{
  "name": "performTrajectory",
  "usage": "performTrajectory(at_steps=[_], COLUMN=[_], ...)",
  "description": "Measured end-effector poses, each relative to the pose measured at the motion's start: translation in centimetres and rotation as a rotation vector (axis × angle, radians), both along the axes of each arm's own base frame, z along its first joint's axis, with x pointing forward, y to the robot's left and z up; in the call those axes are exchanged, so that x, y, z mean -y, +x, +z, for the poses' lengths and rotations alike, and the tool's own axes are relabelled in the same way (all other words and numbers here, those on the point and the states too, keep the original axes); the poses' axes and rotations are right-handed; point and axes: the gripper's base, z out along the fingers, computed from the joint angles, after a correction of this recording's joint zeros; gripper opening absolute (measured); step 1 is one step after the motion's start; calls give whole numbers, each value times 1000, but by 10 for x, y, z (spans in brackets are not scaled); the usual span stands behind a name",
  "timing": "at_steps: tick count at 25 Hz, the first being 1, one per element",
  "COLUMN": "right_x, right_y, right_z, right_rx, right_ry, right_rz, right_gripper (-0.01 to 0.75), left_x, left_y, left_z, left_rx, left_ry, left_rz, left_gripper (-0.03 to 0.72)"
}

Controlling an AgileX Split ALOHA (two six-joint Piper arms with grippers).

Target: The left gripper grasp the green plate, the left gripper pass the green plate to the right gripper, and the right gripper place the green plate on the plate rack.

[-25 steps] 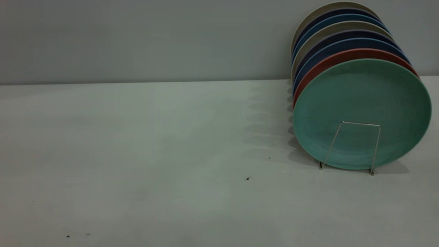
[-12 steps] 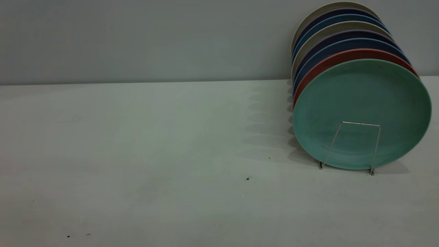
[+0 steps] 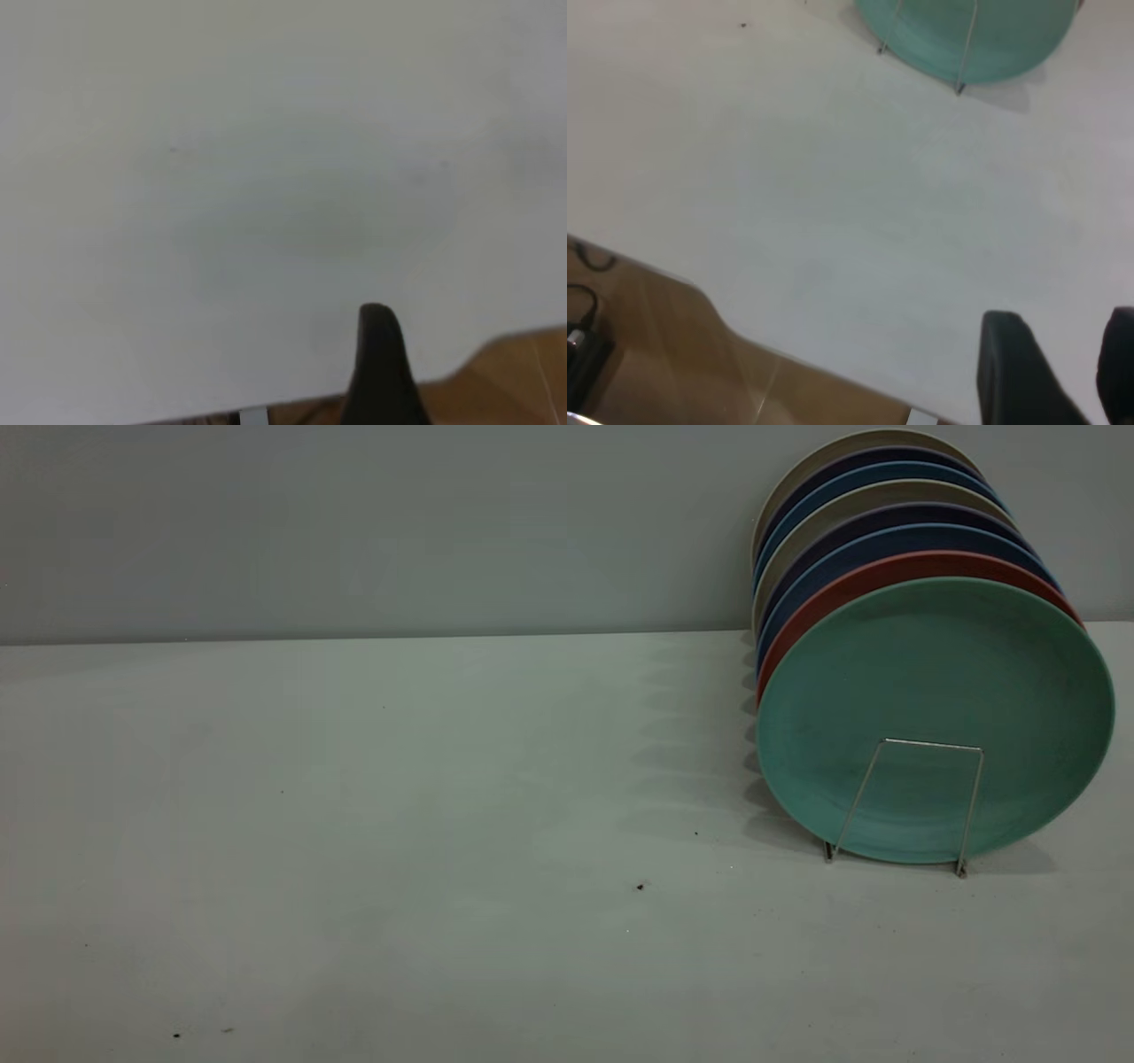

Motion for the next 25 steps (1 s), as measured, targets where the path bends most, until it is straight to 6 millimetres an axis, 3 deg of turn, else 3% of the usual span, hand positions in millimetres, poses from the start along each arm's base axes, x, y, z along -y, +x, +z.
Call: performTrajectory(at_steps=[9, 25], right_x=[0, 2], right_y=[1, 1], right_z=[-2, -2], right_rx=[-6, -6], right_ry=[3, 3], right_rz=[-10, -40], right_gripper=[249, 249], left_x=[-1, -2], left_y=[-1, -1], left_z=[-5, -5], left_rx=[33, 32], left_ry=[-101, -115], left_rz=[95, 22], left_gripper=[568, 568])
